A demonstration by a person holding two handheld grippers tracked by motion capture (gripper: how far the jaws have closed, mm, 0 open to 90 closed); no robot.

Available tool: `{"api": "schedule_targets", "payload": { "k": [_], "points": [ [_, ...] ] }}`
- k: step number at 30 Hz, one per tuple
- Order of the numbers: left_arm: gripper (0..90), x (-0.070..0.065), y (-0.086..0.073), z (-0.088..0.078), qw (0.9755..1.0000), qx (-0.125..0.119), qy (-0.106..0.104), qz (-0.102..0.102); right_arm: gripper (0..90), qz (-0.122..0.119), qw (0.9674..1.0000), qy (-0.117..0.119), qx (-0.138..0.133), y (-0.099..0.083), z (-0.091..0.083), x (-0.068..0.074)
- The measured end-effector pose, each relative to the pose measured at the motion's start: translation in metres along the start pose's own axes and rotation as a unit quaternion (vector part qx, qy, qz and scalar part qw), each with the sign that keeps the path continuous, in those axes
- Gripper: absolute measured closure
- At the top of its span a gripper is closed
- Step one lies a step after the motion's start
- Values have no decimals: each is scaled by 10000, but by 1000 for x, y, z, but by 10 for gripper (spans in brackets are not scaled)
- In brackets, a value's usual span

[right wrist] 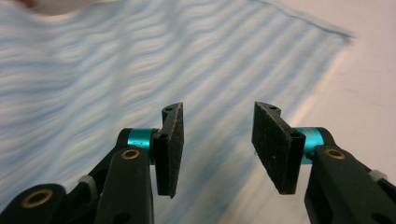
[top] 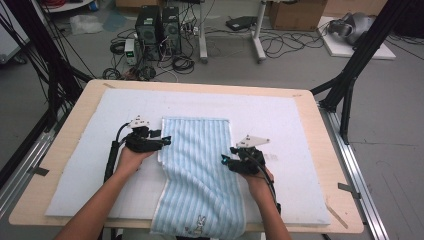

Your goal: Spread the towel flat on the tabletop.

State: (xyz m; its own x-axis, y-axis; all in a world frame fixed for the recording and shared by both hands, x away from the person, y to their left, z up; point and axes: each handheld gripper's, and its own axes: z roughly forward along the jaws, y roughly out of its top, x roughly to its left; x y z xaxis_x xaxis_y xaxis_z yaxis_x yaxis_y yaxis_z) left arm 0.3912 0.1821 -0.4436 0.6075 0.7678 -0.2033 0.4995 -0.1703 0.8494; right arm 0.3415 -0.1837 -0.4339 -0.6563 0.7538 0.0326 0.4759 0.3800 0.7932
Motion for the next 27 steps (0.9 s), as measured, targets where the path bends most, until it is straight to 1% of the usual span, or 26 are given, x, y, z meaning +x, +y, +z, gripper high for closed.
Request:
{"api": "schedule_targets", "payload": {
  "k": [1, 3, 4, 5, 6, 7, 8, 9, 10, 12, 13, 14, 15, 16, 17, 18, 19, 21, 22, 23, 24, 25, 26, 27],
  "points": [
    [410, 0, 1, 0, 10000, -9, -5, -21, 520, 33, 9999, -103, 56, 2, 4, -4],
    [410, 1, 3, 1, 10000, -1, 30, -25, 500, 257, 9993, -215, 146, 7, 16, -14],
    [410, 2, 4, 2, 10000, -4, 61, -32, 497, 367, 9988, -276, 154, 10, 21, -17],
    [410, 4, 5, 2, 10000, 13, 81, -48, 480, 424, 9986, -298, 133, 12, 27, -19],
    [410, 4, 5, 2, 9999, 1, 123, -74, 480, 513, 9977, -387, 197, 14, 32, -20],
    [410, 6, 5, 2, 9999, 37, 148, -72, 498, 616, 9966, -478, 279, 15, 37, -20],
    [410, 6, 4, 3, 9998, 57, 174, -106, 514, 660, 9956, -554, 360, 16, 42, -20],
    [410, 6, 4, 3, 9997, 75, 170, -128, 573, 644, 9953, -643, 336, 16, 44, -19],
    [410, 7, 4, 4, 9997, 101, 181, -109, 672, 607, 9954, -664, 320, 16, 44, -19],
    [410, 6, 4, 4, 9997, 102, 205, -77, 841, 550, 9957, -638, 377, 17, 42, -19],
    [411, 6, 4, 4, 9997, 97, 215, -83, 847, 472, 9956, -687, 439, 17, 40, -18],
    [411, 6, 5, 4, 9997, 100, 222, -82, 852, 425, 9944, -823, 506, 17, 38, -18],
    [411, 5, 6, 4, 9997, 111, 224, -75, 852, 380, 9931, -949, 568, 17, 35, -19],
    [411, 5, 6, 5, 9997, 106, 230, -58, 848, 447, 9922, -991, 605, 15, 32, -21],
    [411, 3, 6, 6, 9997, 108, 216, -47, 820, 523, 9923, -955, 584, 13, 30, -24],
    [411, 2, 7, 7, 9997, 132, 202, -22, 767, 584, 9925, -922, 551, 12, 27, -25],
    [411, 1, 7, 9, 9997, 116, 198, -10, 714, 608, 9931, -898, 455, 11, 25, -26],
    [411, 0, 7, 13, 9997, 56, 239, -2, 657, 624, 9942, -832, 264, 9, 19, -28],
    [411, 2, 9, 16, 9996, 150, 244, -17, 637, 646, 9941, -848, 185, 9, 17, -30],
    [410, 3, 11, 19, 9994, 180, 285, -8, 618, 686, 9939, -859, 116, 9, 15, -31],
    [410, 3, 13, 20, 9994, 146, 299, -36, 598, 748, 9936, -844, 44, 9, 12, -33],
    [410, 5, 16, 23, 9994, 168, 309, -68, 583, 762, 9933, -873, 10, 8, 11, -34],
    [410, 5, 18, 26, 9992, 163, 352, -52, 577, 773, 9929, -901, -19, 8, 10, -35],
    [410, 5, 20, 29, 9990, 212, 374, -87, 571, 793, 9928, -893, -35, 8, 9, -37]
  ]
}}
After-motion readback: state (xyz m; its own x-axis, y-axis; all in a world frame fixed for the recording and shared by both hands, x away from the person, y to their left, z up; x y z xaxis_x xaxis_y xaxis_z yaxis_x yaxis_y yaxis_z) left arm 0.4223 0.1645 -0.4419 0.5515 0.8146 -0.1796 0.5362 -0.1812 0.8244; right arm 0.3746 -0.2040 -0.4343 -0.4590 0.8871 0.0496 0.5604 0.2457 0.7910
